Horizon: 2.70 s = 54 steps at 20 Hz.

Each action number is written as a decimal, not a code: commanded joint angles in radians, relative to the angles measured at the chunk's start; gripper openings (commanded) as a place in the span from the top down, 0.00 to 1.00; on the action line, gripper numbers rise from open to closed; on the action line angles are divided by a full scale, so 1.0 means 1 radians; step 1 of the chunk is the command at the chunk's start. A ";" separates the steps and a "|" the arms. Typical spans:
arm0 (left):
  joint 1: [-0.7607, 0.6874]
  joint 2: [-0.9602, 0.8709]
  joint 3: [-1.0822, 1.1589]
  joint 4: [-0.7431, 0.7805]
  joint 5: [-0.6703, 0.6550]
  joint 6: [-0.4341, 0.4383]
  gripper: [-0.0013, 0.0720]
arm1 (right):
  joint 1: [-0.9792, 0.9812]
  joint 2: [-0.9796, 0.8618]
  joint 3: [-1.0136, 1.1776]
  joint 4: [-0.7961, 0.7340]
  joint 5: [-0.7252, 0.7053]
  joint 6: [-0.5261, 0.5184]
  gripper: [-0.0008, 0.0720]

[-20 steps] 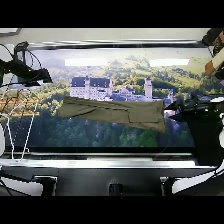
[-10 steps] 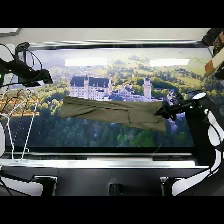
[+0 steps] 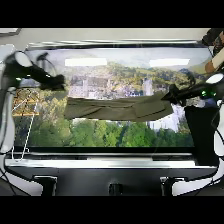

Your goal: Fold the clothes and pants, and hang the long-sleeved shirts on hangers.

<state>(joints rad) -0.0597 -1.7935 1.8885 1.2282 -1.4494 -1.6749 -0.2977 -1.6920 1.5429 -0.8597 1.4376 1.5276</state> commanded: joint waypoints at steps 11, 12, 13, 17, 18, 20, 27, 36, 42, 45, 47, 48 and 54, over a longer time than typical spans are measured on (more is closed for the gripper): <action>-0.573 -0.330 -0.016 -0.515 0.594 -0.303 0.96 | 0.001 0.063 0.405 0.011 0.315 0.277 0.95; -0.593 -0.350 0.002 -0.537 0.607 -0.314 0.96 | 0.001 0.066 0.418 0.011 0.317 0.287 0.95; -0.614 -0.371 0.025 -0.562 0.618 -0.316 0.96 | 0.001 0.066 0.434 0.013 0.319 0.294 0.95; -0.673 -0.445 0.123 -0.597 0.629 -0.352 0.96 | 0.001 0.067 0.451 0.041 0.316 0.299 0.95; -0.682 -0.457 0.135 -0.598 0.630 -0.362 0.96 | 0.001 0.067 0.451 0.045 0.313 0.299 0.95; -0.683 -0.461 0.135 -0.603 0.627 -0.363 0.96 | 0.001 0.067 0.451 0.045 0.301 0.298 0.95; -0.469 -0.293 0.135 -0.544 0.311 -0.169 0.96 | 0.034 0.066 0.451 0.072 0.222 0.279 0.95; -0.051 0.190 0.135 -0.187 0.037 -0.101 0.96 | 0.458 -0.032 0.451 0.081 0.010 0.349 0.95; 0.107 0.258 0.135 -0.188 -0.034 -0.056 0.96 | 0.647 -0.168 0.451 0.100 -0.130 0.394 0.95; 0.116 0.259 0.132 -0.188 -0.036 -0.024 0.96 | 0.684 -0.216 0.451 0.113 -0.171 0.405 0.95; 0.113 0.258 0.132 -0.187 -0.036 -0.008 0.96 | 0.691 -0.235 0.451 0.164 -0.202 0.408 0.95; 0.113 0.258 0.132 -0.187 -0.036 -0.008 0.96 | 0.698 -0.241 0.451 0.177 -0.218 0.409 0.95; 0.112 0.254 0.119 -0.188 -0.032 -0.008 0.96 | 0.734 -0.262 0.451 0.199 -0.322 0.414 0.74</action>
<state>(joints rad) 0.0513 -1.5387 2.0163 1.0405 -1.4830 -1.6855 0.4179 -1.9434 1.9923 -0.6884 1.1858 1.9385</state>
